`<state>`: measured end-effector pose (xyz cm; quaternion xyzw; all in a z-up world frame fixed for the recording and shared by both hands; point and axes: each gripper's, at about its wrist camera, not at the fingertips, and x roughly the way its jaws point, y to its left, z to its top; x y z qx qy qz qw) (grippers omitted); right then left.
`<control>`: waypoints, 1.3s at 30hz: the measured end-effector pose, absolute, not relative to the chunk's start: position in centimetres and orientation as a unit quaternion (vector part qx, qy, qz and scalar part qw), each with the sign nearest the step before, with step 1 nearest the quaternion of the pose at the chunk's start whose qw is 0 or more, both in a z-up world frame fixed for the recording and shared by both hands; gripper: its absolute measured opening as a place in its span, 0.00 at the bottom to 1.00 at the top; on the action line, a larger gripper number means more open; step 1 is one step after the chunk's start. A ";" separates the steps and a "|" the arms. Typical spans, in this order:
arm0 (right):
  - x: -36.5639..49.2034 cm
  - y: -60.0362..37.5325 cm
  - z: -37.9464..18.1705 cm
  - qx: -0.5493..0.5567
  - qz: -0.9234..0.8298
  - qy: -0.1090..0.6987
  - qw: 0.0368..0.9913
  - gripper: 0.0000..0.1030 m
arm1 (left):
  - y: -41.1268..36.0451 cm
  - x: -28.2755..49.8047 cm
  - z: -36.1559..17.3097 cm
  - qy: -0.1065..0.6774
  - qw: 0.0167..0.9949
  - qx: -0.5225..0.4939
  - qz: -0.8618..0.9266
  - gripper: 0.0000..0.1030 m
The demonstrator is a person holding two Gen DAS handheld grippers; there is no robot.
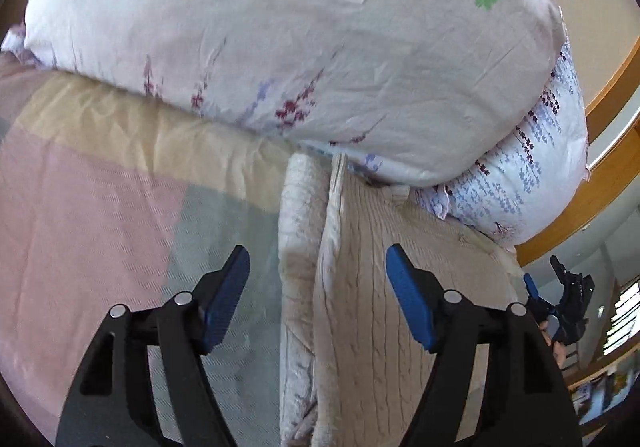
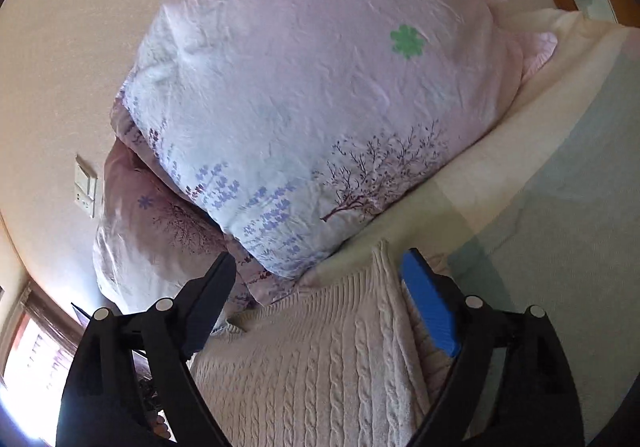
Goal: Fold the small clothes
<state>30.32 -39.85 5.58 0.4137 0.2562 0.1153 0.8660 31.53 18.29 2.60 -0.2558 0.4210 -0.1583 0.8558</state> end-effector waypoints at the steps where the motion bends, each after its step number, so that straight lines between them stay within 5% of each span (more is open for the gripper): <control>1: 30.2 -39.9 5.8 0.412 0.117 0.255 0.867 0.85 | 18.2 31.5 1.9 0.431 0.845 -0.267 -0.171 0.63; 5: 30.2 -40.3 5.1 0.428 0.128 0.268 0.854 0.85 | 16.5 31.9 0.5 0.444 0.837 -0.263 -0.185 0.56; 6: 30.3 -40.3 4.9 0.431 0.130 0.273 0.850 0.85 | 16.2 32.1 0.4 0.445 0.836 -0.266 -0.181 0.45; 7: 30.8 -39.9 4.5 0.434 0.131 0.276 0.848 0.85 | 16.3 32.3 -0.2 0.456 0.823 -0.285 -0.184 0.24; 8: 31.0 -39.7 4.4 0.440 0.142 0.280 0.841 0.85 | 16.4 32.6 -1.0 0.465 0.805 -0.313 -0.193 0.18; 15: 30.5 -40.8 6.0 0.455 0.161 0.265 0.835 0.85 | 12.6 31.8 4.9 0.413 0.804 -0.352 -0.242 0.13; 21: 29.2 -43.7 7.7 0.425 0.115 0.252 0.862 0.85 | -4.9 33.1 10.3 0.384 0.767 -0.317 -0.404 0.13; 23: 29.3 -45.0 7.5 0.415 0.093 0.266 0.865 0.85 | -10.9 33.9 9.1 0.403 0.719 -0.328 -0.462 0.18; 26: 30.0 -47.0 6.3 0.421 0.089 0.295 0.853 0.87 | -15.8 34.4 6.7 0.431 0.645 -0.375 -0.507 0.41; 30: 31.5 -47.7 4.6 0.433 0.128 0.358 0.817 0.92 | -11.6 32.8 7.2 0.391 0.723 -0.348 -0.451 0.75; 34: 33.4 -45.5 2.7 0.407 0.161 0.450 0.778 0.92 | -7.2 32.0 6.5 0.417 0.805 -0.259 -0.333 0.80; 39: 34.0 -43.0 1.2 0.389 0.193 0.494 0.754 0.91 | -6.9 31.6 2.8 0.483 0.792 -0.222 -0.300 0.81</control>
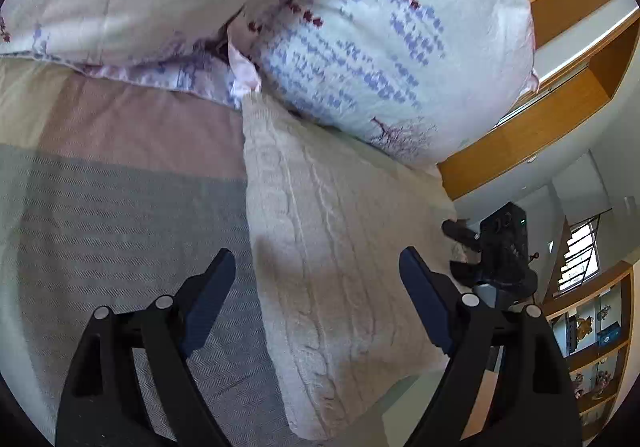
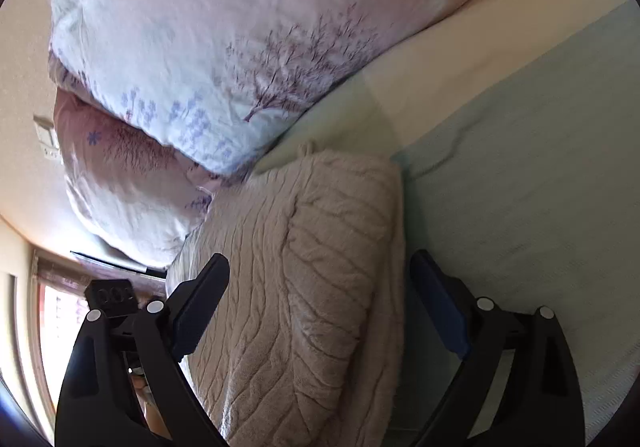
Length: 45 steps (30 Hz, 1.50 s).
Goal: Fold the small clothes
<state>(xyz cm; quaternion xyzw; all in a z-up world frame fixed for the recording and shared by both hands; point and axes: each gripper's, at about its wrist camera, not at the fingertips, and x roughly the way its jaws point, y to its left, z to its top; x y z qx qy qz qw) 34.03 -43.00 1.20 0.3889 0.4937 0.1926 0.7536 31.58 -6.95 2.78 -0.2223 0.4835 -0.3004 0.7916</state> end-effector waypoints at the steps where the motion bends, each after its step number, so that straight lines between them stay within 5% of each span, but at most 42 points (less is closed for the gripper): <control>1: 34.0 -42.8 1.1 0.388 0.197 0.494 0.753 0.86 | -7.7 31.7 2.3 0.489 0.789 -0.216 -0.302 0.81; 5: 34.0 -42.0 0.5 0.381 0.195 0.499 0.754 0.40 | -10.2 31.9 0.8 0.485 0.792 -0.212 -0.304 0.75; 8: 33.9 -41.9 0.6 0.410 0.219 0.479 0.745 0.33 | -9.1 32.3 0.6 0.478 0.788 -0.240 -0.304 0.41; 12: 33.6 -39.6 2.1 0.444 0.302 0.441 0.719 0.30 | -4.3 30.7 2.4 0.474 0.770 -0.260 -0.340 0.35; 15: 34.3 -35.0 3.2 0.418 0.351 0.445 0.710 0.30 | -0.7 28.4 5.2 0.443 0.814 -0.204 -0.315 0.37; 19: 36.1 -29.4 3.0 0.302 0.269 0.490 0.772 0.41 | 3.1 28.8 5.2 0.452 0.855 -0.149 -0.207 0.51; 21: 35.7 -30.6 3.2 0.322 0.253 0.471 0.781 0.44 | 5.6 27.7 5.4 0.431 0.864 -0.170 -0.196 0.57; 23: 35.0 -32.4 3.8 0.352 0.251 0.440 0.787 0.49 | 7.3 25.9 6.2 0.397 0.882 -0.172 -0.185 0.74; 26: 35.2 -32.5 3.7 0.369 0.265 0.434 0.778 0.48 | 7.5 22.6 6.9 0.367 0.904 -0.143 -0.164 0.80; 27: 35.7 -31.6 3.2 0.370 0.277 0.445 0.767 0.42 | 7.4 21.5 6.8 0.365 0.909 -0.132 -0.155 0.80; 28: 36.2 -30.8 2.7 0.360 0.278 0.453 0.767 0.07 | 6.9 21.0 6.8 0.365 0.910 -0.125 -0.150 0.81; 33: 37.8 -32.7 1.8 0.370 0.197 0.443 0.793 0.07 | 6.1 17.5 5.0 0.374 0.915 -0.098 -0.112 0.98; 37: 37.2 -32.7 2.3 0.335 0.158 0.445 0.815 0.12 | 5.7 15.7 4.1 0.379 0.917 -0.088 -0.084 0.98; 39: 35.1 -32.9 4.8 0.320 0.145 0.412 0.841 0.21 | 5.5 15.2 3.8 0.388 0.916 -0.076 -0.064 0.98; 41: 31.4 -33.7 7.3 0.328 0.203 0.364 0.847 0.54 | 5.2 14.3 3.7 0.383 0.920 -0.062 -0.062 0.98; 45: 25.7 -30.2 9.2 0.287 0.314 0.360 0.830 0.63 | 4.3 13.4 3.2 0.383 0.920 -0.040 -0.069 0.98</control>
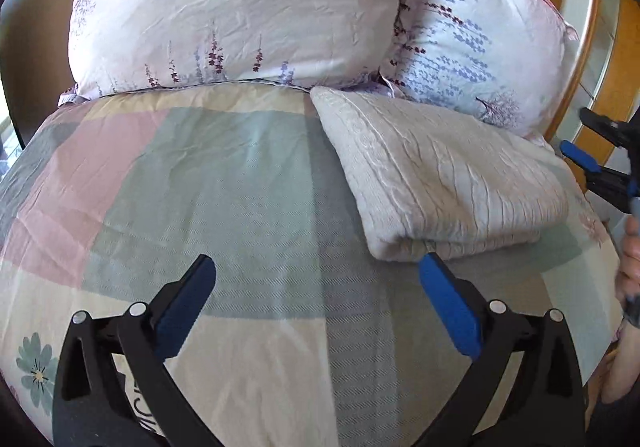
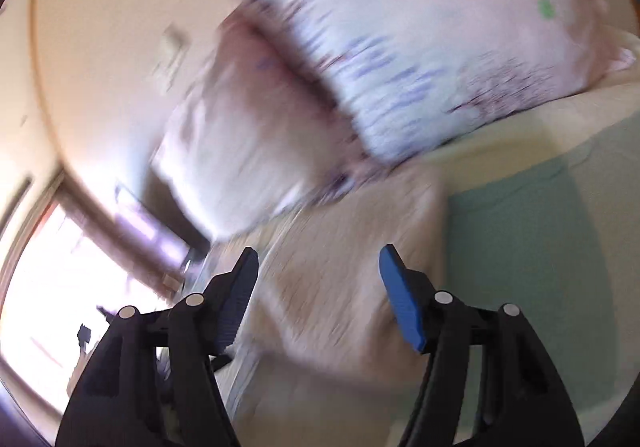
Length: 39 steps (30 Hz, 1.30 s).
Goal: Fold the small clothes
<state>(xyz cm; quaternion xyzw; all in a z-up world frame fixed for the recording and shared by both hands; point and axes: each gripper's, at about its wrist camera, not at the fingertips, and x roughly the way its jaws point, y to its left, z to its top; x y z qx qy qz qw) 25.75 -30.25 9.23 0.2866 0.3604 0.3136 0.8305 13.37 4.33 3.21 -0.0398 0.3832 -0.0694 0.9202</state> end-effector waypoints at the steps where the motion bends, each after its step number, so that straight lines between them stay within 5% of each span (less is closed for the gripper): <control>1: 25.4 -29.0 8.8 0.268 0.319 0.383 0.824 0.63 | 4.0 13.2 3.1 0.384 0.920 -0.034 -0.074 0.98; 7: 28.1 -28.9 4.0 0.243 0.199 0.475 0.822 0.52 | 2.3 13.3 2.3 0.402 0.913 -0.021 -0.068 0.98; 9: 25.9 -29.4 6.0 0.241 0.206 0.443 0.839 0.62 | 2.1 13.0 2.2 0.402 0.912 -0.024 -0.074 0.98; 11: 23.6 -28.8 7.4 0.206 0.187 0.413 0.867 0.86 | 1.7 13.0 2.0 0.403 0.912 -0.016 -0.068 0.98; 24: 16.3 -25.7 3.1 0.023 0.088 0.468 0.879 0.88 | 0.3 13.9 0.1 0.448 0.892 0.029 -0.046 0.98; 39: 16.1 -25.2 2.8 -0.002 0.057 0.490 0.870 0.99 | 0.2 13.2 0.3 0.452 0.890 0.038 -0.037 0.98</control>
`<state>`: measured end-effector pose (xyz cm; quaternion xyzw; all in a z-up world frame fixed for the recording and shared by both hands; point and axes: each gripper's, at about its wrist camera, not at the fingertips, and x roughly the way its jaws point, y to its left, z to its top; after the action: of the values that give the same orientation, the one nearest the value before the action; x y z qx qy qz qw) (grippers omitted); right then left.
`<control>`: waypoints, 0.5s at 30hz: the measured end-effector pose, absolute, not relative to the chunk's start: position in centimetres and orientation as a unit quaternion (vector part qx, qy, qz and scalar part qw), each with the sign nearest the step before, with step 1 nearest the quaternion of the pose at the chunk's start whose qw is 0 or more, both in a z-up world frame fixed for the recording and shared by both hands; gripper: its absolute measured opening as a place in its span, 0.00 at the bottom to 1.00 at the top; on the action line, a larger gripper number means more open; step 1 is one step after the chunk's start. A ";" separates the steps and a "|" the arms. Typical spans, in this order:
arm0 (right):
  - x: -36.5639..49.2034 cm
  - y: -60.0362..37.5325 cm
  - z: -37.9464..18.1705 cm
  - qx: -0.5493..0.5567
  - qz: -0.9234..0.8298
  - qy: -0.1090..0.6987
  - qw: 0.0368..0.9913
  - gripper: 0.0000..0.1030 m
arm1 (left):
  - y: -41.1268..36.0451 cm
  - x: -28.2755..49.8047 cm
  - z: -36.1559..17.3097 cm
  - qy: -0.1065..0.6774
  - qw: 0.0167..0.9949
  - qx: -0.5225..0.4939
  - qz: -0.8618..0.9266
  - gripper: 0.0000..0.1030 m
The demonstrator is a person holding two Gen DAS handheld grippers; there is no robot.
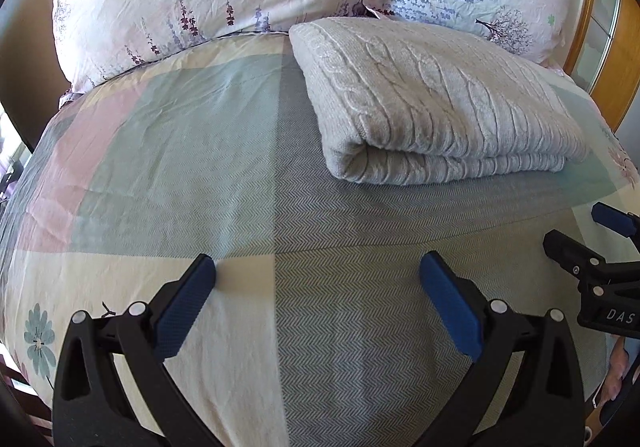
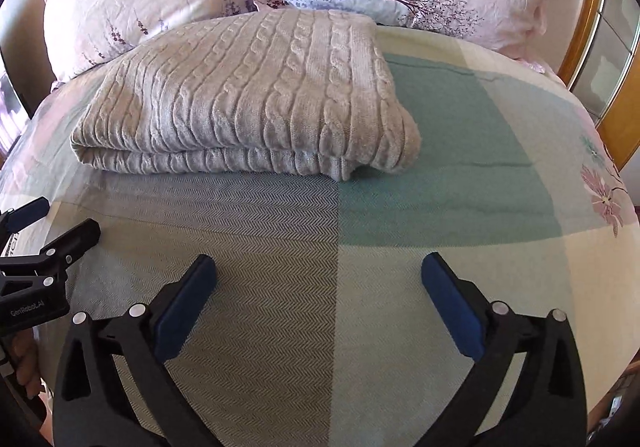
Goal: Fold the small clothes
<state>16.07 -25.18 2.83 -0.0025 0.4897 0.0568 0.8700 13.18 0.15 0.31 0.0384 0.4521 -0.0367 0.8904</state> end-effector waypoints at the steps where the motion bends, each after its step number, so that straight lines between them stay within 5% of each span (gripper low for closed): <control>1: 16.1 -25.2 2.8 -0.002 0.057 0.490 0.870 0.99 | 0.2 13.3 0.3 0.452 0.890 0.038 -0.037 0.98; 15: 16.1 -25.2 2.8 -0.006 0.060 0.488 0.871 0.99 | 0.1 13.4 0.2 0.451 0.891 0.038 -0.039 0.98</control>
<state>16.12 -25.22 2.82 -0.0060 0.4882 0.0599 0.8707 13.41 0.13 0.18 0.0377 0.4514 -0.0386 0.8907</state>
